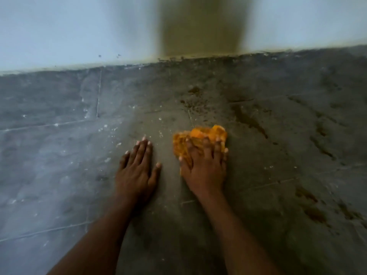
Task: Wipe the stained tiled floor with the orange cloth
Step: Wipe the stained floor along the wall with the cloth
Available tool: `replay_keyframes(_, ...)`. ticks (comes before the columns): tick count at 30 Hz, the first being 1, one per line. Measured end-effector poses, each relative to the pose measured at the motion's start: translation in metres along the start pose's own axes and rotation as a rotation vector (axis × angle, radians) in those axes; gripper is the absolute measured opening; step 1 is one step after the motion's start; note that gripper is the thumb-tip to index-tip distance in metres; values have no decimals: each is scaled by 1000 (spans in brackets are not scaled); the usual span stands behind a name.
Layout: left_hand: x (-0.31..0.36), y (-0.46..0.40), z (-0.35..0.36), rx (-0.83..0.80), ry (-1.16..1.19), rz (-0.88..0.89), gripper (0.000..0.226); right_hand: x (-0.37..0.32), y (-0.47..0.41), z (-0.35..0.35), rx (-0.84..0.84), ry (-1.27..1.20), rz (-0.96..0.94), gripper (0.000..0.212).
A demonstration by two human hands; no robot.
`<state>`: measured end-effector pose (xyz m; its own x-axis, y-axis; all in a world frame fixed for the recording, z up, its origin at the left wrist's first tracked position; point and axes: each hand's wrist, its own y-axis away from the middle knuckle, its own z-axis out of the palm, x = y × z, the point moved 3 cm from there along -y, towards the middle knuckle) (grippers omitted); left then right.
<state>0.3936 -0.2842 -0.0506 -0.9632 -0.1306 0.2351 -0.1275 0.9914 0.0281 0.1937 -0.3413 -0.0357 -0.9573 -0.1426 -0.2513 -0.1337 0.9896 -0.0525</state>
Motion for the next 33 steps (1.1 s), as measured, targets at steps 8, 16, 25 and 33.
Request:
replay_keyframes(8,2,0,-3,-37,44,4,73,35,-48,-4,-24,-22,364,64)
replay_keyframes(16,3,-1,-7,-84,36,-16,74,10,-74,5,-44,40,20,64)
replay_keyframes(25,-14,-58,-13,-67,-4,111,73,31,-124,-4,-26,15,237,64)
replay_keyframes(33,-54,-210,-34,-46,-5,32,69,22,-115,-4,-95,186,-325,67)
